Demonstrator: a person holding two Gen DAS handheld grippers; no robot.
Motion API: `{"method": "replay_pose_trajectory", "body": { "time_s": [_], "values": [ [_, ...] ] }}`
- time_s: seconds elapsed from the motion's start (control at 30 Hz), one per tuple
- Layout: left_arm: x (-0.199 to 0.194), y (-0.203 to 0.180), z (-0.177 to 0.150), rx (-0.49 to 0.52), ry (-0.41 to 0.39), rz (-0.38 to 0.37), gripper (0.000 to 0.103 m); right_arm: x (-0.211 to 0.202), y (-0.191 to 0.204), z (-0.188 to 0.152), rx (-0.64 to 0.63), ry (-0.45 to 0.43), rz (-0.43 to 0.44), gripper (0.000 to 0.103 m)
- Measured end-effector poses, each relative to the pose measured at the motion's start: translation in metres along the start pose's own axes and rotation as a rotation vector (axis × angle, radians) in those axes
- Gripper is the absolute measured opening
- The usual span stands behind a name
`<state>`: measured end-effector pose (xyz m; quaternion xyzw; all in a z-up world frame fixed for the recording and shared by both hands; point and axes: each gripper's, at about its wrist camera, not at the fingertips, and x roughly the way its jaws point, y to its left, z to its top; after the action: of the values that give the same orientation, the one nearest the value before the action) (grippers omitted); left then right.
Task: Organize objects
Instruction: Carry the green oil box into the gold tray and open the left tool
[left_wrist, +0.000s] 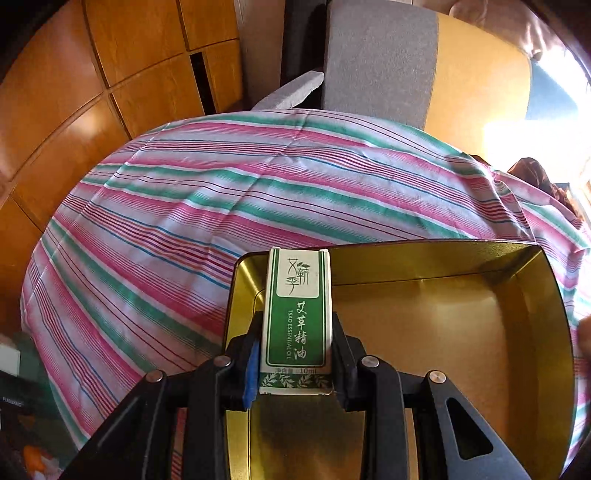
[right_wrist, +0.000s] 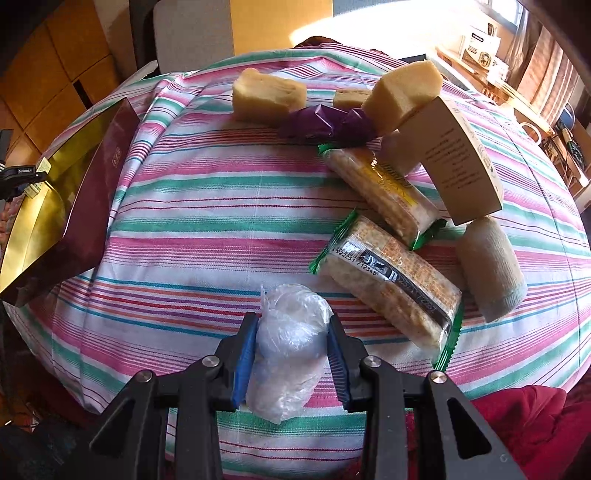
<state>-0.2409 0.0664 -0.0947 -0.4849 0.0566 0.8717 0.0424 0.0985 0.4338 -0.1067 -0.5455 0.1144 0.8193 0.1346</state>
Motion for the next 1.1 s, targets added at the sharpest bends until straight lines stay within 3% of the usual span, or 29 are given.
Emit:
{"method": "replay_pose_trajectory", "body": {
  "time_s": [0.17,0.27,0.33,0.7,1.1],
  "values": [
    [0.0,0.001,-0.007,0.002,0.006,0.008,0.035,0.001,0.001,0.0,-0.006,0.001,-0.009,0.036],
    [-0.001,-0.001,-0.009,-0.004,0.005,-0.014,0.047,0.001,0.001,0.0,-0.009,0.001,-0.011,0.036],
    [-0.011,-0.003,-0.012,-0.001,-0.027,0.014,0.062,0.001,0.001,0.001,-0.009,0.0,-0.012,0.036],
    [-0.119,-0.002,-0.059,0.015,-0.253,-0.056,0.068,0.005,0.008,0.001,-0.03,0.001,-0.029,0.036],
    [-0.167,-0.005,-0.118,0.029,-0.289,-0.1,0.068,0.004,0.016,0.001,-0.05,-0.001,-0.022,0.036]
  ]
}}
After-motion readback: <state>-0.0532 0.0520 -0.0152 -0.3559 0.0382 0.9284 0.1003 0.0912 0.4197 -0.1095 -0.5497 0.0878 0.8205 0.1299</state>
